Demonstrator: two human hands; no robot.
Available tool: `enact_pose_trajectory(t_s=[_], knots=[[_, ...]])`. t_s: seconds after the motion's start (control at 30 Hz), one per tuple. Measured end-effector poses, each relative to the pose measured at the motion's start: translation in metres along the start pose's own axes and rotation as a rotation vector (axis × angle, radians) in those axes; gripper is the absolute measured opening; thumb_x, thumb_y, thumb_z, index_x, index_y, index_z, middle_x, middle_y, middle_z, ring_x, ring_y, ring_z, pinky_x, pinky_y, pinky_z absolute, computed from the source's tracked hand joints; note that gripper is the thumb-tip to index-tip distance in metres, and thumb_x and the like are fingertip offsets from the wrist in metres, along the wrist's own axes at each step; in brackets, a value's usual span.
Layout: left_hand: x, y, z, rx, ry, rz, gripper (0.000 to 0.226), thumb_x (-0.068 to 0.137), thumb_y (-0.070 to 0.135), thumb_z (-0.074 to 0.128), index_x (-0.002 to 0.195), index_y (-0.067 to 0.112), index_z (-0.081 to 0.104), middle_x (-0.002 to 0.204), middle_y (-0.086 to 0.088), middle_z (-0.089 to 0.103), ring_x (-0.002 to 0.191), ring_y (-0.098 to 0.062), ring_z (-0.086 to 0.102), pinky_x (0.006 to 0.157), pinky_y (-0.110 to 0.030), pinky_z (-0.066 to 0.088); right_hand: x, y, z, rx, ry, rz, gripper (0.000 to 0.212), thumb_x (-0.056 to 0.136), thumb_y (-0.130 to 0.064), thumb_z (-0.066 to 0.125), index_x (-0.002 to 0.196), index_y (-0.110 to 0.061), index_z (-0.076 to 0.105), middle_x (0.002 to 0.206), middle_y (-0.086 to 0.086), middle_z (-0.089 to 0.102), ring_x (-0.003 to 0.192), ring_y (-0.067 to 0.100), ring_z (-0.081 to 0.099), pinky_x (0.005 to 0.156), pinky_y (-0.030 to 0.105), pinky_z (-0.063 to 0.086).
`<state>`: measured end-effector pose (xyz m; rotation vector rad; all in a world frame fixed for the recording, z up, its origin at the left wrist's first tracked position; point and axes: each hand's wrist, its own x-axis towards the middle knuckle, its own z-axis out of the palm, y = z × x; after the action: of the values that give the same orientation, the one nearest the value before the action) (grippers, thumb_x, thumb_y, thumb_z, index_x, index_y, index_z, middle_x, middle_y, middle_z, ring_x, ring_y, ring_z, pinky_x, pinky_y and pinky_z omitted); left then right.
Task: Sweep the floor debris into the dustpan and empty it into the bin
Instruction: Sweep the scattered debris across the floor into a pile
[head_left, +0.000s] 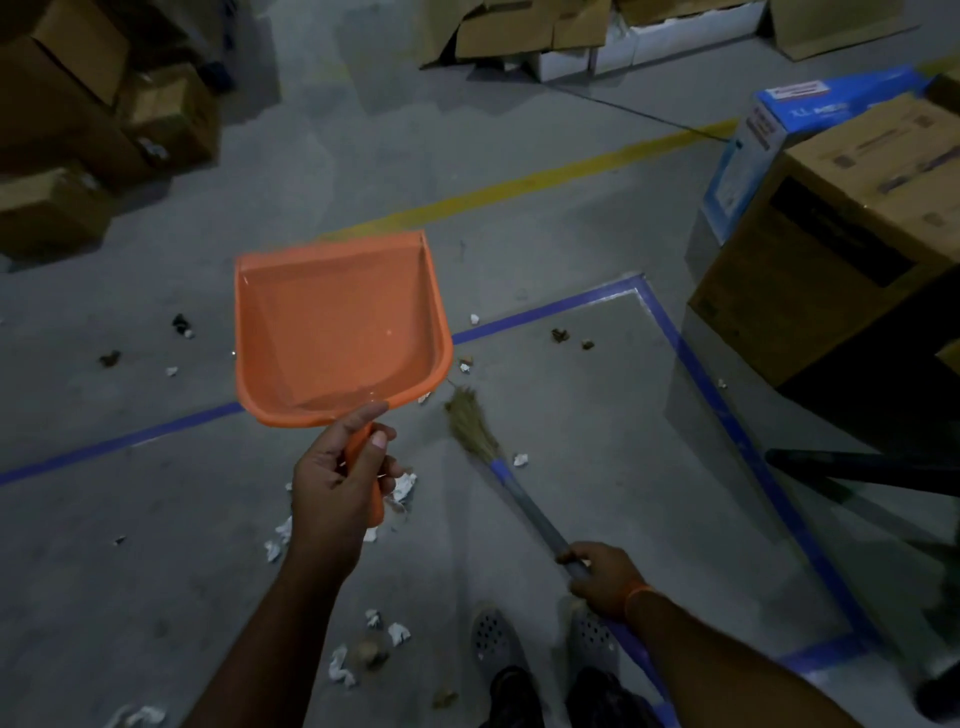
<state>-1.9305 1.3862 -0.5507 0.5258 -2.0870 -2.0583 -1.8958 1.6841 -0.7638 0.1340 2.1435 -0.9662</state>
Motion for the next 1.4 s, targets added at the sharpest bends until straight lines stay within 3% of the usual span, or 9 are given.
enact_pose_trajectory(t_s=[0.23, 0.5, 0.63, 0.7, 0.83, 0.93, 1.07, 1.23, 1.4], knots=[[-0.009, 0.001, -0.008, 0.021, 0.034, 0.020, 0.029, 0.101, -0.001, 0.055, 0.126, 0.009, 0.066, 0.097, -0.008, 0.068, 0.063, -0.016, 0.061, 0.053, -0.025, 0.049, -0.011, 0.000, -0.017, 0.108, 0.050, 0.032, 0.035, 0.075, -0.003, 0.066, 0.098, -0.029, 0.072, 0.084, 0.008, 0.068, 0.047, 0.017, 0.062, 0.043, 0.025, 0.050], [-0.014, -0.010, -0.005, 0.004, 0.025, -0.001, 0.029, 0.101, -0.002, 0.055, 0.124, 0.010, 0.067, 0.094, -0.010, 0.068, 0.060, -0.015, 0.060, 0.054, -0.025, 0.049, -0.037, 0.041, -0.024, 0.163, 0.138, 0.172, 0.032, 0.076, 0.003, 0.064, 0.095, -0.023, 0.071, 0.079, 0.014, 0.068, 0.048, 0.027, 0.065, 0.042, 0.028, 0.051], [-0.020, -0.008, -0.009, 0.010, 0.020, 0.002, 0.029, 0.101, -0.003, 0.054, 0.125, 0.008, 0.067, 0.093, -0.009, 0.068, 0.059, -0.014, 0.060, 0.053, -0.025, 0.049, -0.037, 0.054, 0.003, 0.119, 0.114, 0.196, 0.036, 0.070, -0.004, 0.069, 0.085, -0.036, 0.071, 0.084, -0.001, 0.069, 0.066, 0.017, 0.065, 0.069, 0.035, 0.059], [-0.021, -0.004, -0.013, 0.006, 0.020, -0.002, 0.030, 0.101, -0.003, 0.054, 0.126, 0.007, 0.066, 0.094, -0.010, 0.068, 0.059, -0.014, 0.060, 0.052, -0.024, 0.049, -0.033, 0.049, 0.019, 0.098, 0.105, 0.166, 0.039, 0.067, -0.007, 0.070, 0.080, -0.044, 0.068, 0.084, -0.006, 0.068, 0.074, 0.014, 0.064, 0.078, 0.031, 0.057], [-0.017, 0.003, -0.019, -0.003, 0.021, 0.008, 0.030, 0.101, -0.003, 0.054, 0.126, 0.008, 0.066, 0.097, -0.012, 0.068, 0.060, -0.016, 0.060, 0.052, -0.024, 0.048, -0.024, 0.019, 0.036, 0.152, 0.082, 0.114, 0.037, 0.066, -0.010, 0.069, 0.080, -0.044, 0.072, 0.082, -0.005, 0.068, 0.060, 0.010, 0.062, 0.065, 0.028, 0.057], [-0.013, 0.006, -0.022, 0.001, 0.012, 0.036, 0.030, 0.101, -0.002, 0.054, 0.123, 0.013, 0.069, 0.097, -0.017, 0.067, 0.060, -0.018, 0.059, 0.050, -0.025, 0.047, -0.025, -0.009, 0.030, 0.262, 0.080, 0.113, 0.035, 0.074, 0.003, 0.065, 0.098, -0.021, 0.072, 0.080, 0.011, 0.066, 0.039, 0.015, 0.059, 0.044, 0.027, 0.053], [-0.009, 0.003, -0.024, 0.025, -0.018, 0.049, 0.029, 0.101, 0.000, 0.056, 0.126, 0.011, 0.066, 0.100, -0.028, 0.066, 0.064, -0.020, 0.058, 0.053, -0.027, 0.049, -0.025, -0.012, 0.017, 0.206, 0.148, 0.038, 0.032, 0.076, 0.000, 0.069, 0.099, -0.022, 0.071, 0.093, 0.012, 0.067, 0.041, 0.008, 0.060, 0.044, 0.018, 0.050], [-0.019, -0.014, -0.019, 0.050, -0.107, 0.053, 0.028, 0.102, 0.001, 0.055, 0.125, 0.012, 0.066, 0.089, -0.002, 0.068, 0.062, -0.013, 0.061, 0.056, -0.025, 0.050, -0.044, 0.031, 0.015, 0.209, 0.252, 0.085, 0.034, 0.073, -0.004, 0.070, 0.093, -0.031, 0.072, 0.075, 0.010, 0.069, 0.046, 0.021, 0.065, 0.046, 0.029, 0.055], [-0.047, -0.029, -0.018, 0.019, -0.164, 0.044, 0.029, 0.101, 0.000, 0.055, 0.124, 0.013, 0.066, 0.088, 0.002, 0.068, 0.061, -0.011, 0.060, 0.055, -0.024, 0.049, -0.095, 0.071, 0.038, 0.335, 0.272, 0.204, 0.032, 0.077, 0.008, 0.064, 0.099, -0.014, 0.070, 0.069, 0.019, 0.064, 0.042, 0.028, 0.059, 0.042, 0.031, 0.050]])
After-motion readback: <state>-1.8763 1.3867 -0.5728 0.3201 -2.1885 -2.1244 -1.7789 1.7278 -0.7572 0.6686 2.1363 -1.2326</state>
